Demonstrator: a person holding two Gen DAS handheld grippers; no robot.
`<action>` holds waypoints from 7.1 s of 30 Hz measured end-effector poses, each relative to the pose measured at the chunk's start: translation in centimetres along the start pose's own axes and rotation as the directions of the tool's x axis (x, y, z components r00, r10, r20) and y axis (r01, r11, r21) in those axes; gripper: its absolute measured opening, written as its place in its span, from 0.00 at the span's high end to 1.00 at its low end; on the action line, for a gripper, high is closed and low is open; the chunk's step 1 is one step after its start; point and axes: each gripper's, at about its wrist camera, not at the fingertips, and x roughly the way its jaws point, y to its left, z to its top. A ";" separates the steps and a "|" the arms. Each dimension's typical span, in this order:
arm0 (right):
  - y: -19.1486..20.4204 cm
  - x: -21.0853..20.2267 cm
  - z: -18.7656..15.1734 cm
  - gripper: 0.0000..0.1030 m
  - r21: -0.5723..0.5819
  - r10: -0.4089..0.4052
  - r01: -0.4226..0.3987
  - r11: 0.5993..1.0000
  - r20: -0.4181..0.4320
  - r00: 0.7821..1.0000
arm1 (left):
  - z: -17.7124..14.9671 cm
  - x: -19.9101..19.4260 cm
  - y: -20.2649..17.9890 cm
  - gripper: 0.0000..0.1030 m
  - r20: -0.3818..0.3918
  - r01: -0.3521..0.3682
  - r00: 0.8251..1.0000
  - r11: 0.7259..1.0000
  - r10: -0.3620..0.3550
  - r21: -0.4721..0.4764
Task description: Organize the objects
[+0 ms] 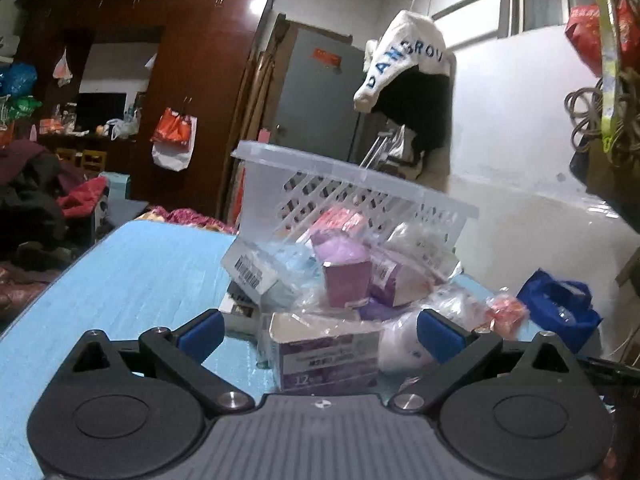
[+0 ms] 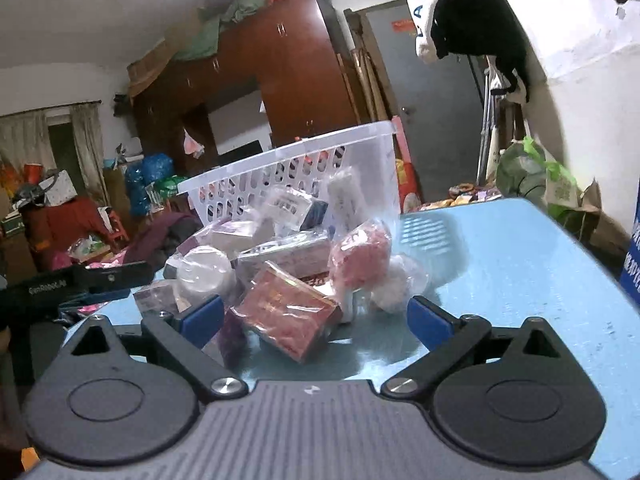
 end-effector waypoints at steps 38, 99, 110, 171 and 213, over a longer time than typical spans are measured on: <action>0.7 -1.6 -1.7 0.34 -0.118 0.067 -0.065 0.991 0.010 0.998 | -2.8 -1.7 -0.2 0.34 0.088 0.011 0.996 1.000 -0.014 0.029; -1.9 6.2 4.7 0.45 -0.200 0.015 -0.043 0.979 -0.140 0.990 | -0.8 3.0 -8.8 0.24 -0.017 0.052 0.999 0.954 -0.049 0.294; -1.4 5.1 4.3 0.51 -0.228 0.013 -0.027 0.973 -0.062 0.998 | -1.5 1.3 -6.8 0.41 0.097 0.124 0.985 0.974 -0.144 0.188; -1.4 2.1 3.8 0.51 -0.209 0.016 0.020 0.978 0.168 0.986 | -3.3 1.6 -1.5 0.41 -0.008 0.176 0.984 0.984 -0.176 -0.031; -2.7 8.2 5.5 0.16 -0.171 -0.106 0.061 0.983 -0.267 0.958 | -3.4 0.3 -7.4 0.15 -0.065 0.201 0.979 0.958 -0.191 0.206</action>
